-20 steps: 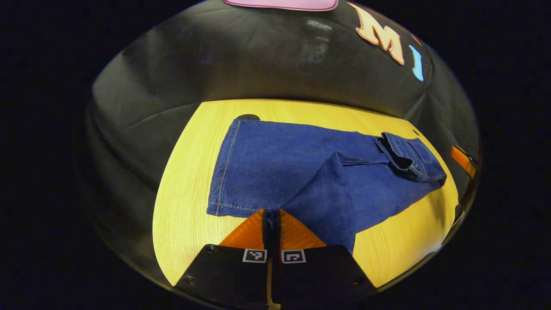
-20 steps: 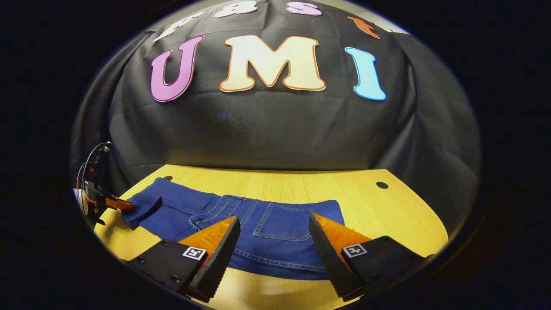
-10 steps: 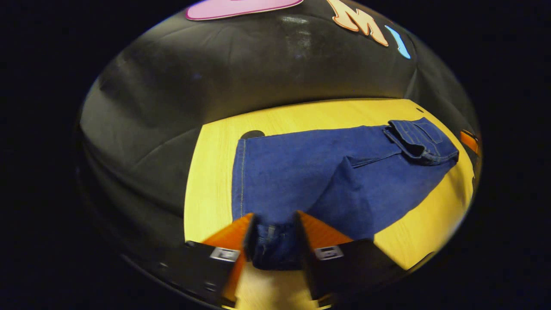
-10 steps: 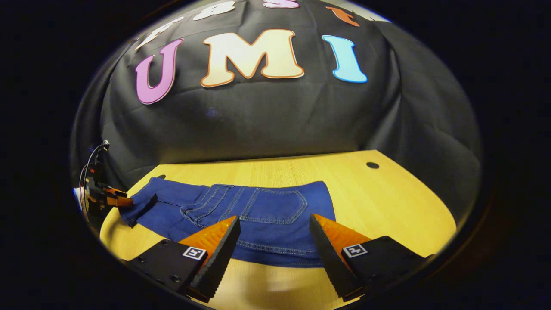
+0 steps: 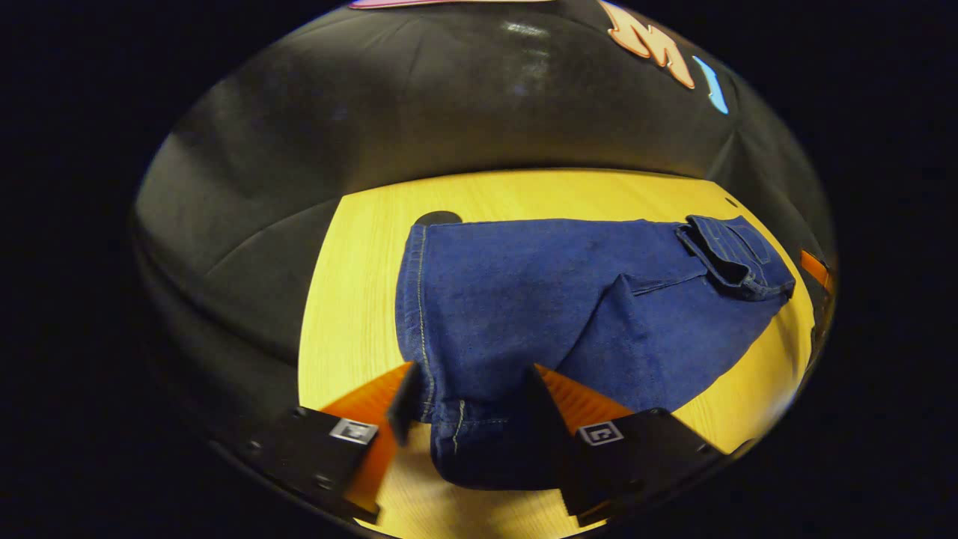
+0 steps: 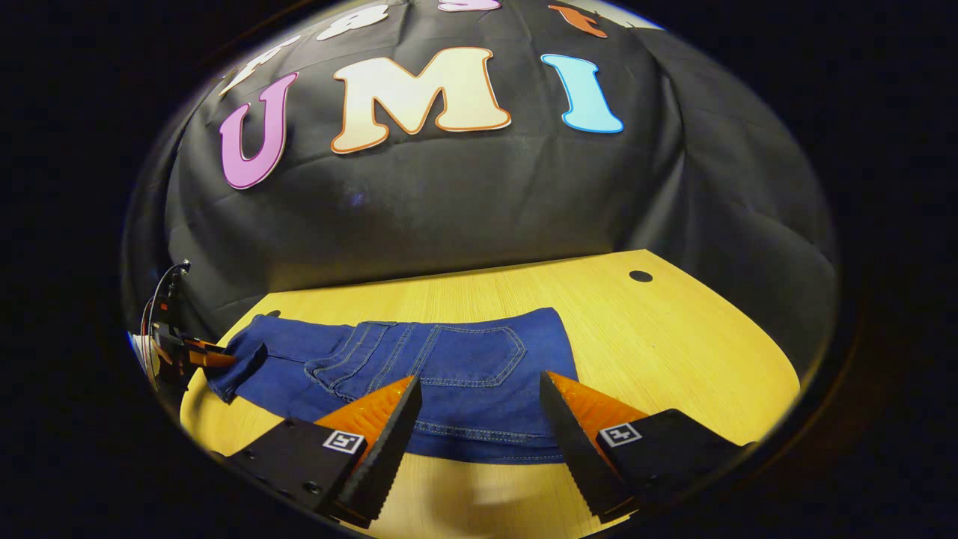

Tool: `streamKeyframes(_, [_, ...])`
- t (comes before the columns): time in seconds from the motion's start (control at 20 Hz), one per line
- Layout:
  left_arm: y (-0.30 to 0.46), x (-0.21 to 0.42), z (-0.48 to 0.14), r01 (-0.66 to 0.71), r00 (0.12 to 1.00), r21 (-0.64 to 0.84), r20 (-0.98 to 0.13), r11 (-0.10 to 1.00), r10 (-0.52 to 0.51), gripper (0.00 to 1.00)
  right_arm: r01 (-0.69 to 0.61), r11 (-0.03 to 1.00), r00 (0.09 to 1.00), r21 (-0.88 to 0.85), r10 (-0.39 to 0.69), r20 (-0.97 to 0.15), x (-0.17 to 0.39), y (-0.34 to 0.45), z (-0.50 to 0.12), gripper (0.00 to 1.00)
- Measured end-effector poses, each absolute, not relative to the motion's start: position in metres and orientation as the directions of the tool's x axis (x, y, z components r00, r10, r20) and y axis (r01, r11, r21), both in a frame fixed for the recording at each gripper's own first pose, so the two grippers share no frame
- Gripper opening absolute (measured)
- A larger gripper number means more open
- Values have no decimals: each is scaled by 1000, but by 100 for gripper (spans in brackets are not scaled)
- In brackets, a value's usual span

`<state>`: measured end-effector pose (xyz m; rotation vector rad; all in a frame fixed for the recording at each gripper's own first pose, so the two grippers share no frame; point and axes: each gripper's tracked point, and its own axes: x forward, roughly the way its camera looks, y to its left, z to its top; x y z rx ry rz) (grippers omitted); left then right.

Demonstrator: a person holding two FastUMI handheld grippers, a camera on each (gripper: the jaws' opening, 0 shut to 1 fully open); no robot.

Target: Grasp the waist and the cuffs of the jeans and fold them to make the two legs overlap; first hold the waist and fold one-third of the jeans toward the cuffs, then hold the cuffs and fold the remaining one-third in the same direction to finish folding.

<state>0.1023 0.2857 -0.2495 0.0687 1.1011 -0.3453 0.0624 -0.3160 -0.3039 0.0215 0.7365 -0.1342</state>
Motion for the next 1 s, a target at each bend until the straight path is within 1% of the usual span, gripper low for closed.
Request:
streamKeyframes(0.1, [275, 103, -251, 284, 413, -137, -876, 949, -250, 32, 134, 991, 736, -24, -116, -667, 63, -317, -301, 98])
streamKeyframes(0.15, [276, 105, -253, 257, 429, -141, -870, 956, -244, 8, 137, 990, 738, -17, -113, -665, 63, -317, -299, 95])
streamKeyframes(0.2, [277, 104, -252, 217, 440, -152, -867, 964, -235, 5, 139, 990, 739, -9, -110, -664, 63, -316, -298, 98])
streamKeyframes(0.25, [276, 106, -251, 193, 447, -155, -865, 969, -227, 0, 139, 990, 742, -2, -105, -663, 64, -316, -297, 98])
streamKeyframes(0.4, [277, 106, -250, 180, 438, -131, -877, 975, -199, 0, 139, 990, 758, 8, -102, -644, 65, -317, -283, 98])
streamKeyframes(0.45, [275, 109, -242, 174, 453, -132, -869, 976, -199, 0, 138, 990, 764, 4, -104, -637, 65, -319, -278, 95])
streamKeyframes(0.5, [270, 113, -229, 171, 478, -135, -855, 976, -202, 0, 135, 991, 768, 2, -104, -632, 64, -323, -272, 95])
streamKeyframes(0.65, [240, 124, -178, 148, 524, -214, -811, 966, -260, 0, 127, 992, 781, -5, -103, -615, 60, -336, -254, 98])
streamKeyframes(0.7, [229, 130, -165, 153, 539, -233, -795, 961, -278, 0, 122, 993, 785, -2, -97, -612, 58, -340, -250, 94])
streamKeyframes(0.8, [210, 134, -148, 171, 561, -240, -773, 956, -295, 0, 109, 994, 791, -1, -87, -605, 54, -346, -240, 98])
streamKeyframes(0.85, [197, 136, -138, 187, 567, -249, -762, 950, -312, 0, 99, 995, 795, -1, -80, -601, 52, -350, -235, 94])
streamKeyframes(0.9, [184, 138, -128, 196, 574, -257, -752, 946, -323, 0, 91, 996, 799, -3, -74, -597, 50, -354, -230, 94])
streamKeyframes(0.95, [171, 140, -118, 209, 579, -269, -741, 940, -341, 0, 83, 997, 802, -3, -69, -593, 48, -359, -224, 98])
streamKeyframes(1.0, [157, 142, -108, 214, 596, -287, -719, 934, -357, 0, 76, 997, 807, -3, -63, -587, 46, -364, -218, 95])
